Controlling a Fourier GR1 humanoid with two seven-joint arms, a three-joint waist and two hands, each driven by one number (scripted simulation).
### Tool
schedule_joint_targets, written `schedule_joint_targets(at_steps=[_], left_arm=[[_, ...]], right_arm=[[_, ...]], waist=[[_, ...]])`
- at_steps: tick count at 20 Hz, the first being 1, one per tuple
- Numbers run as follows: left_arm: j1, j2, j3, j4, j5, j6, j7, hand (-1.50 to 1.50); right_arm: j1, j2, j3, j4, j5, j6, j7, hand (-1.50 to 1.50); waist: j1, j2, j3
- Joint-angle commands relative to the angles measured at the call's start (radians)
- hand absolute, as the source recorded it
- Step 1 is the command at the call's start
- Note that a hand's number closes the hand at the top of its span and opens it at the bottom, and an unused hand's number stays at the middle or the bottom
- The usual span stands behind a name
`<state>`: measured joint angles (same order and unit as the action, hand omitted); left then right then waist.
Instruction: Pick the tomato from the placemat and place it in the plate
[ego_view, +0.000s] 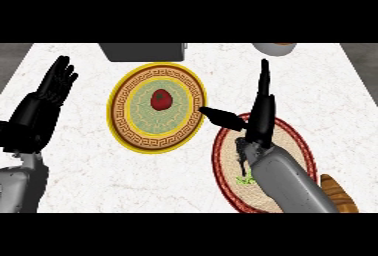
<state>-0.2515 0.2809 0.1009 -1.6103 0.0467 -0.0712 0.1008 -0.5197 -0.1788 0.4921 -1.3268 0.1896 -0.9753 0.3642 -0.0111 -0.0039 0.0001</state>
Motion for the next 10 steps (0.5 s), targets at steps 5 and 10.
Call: schedule_joint_targets(at_steps=[5,10], left_arm=[[-0.048,-0.01,0.012,0.036,-0.033,0.004,-0.003,0.0],[-0.048,-0.022,0.012,-0.01,-0.008,-0.011,0.061,0.0]], right_arm=[[0.239,-0.105,-0.038,-0.293,0.07,0.094,0.023,-1.5],[0.348,-0.147,-0.095,-0.342,0.096,0.146,-0.024,-1.5]], waist=[[0.003,0.002,0.0],[0.006,0.003,0.0]])
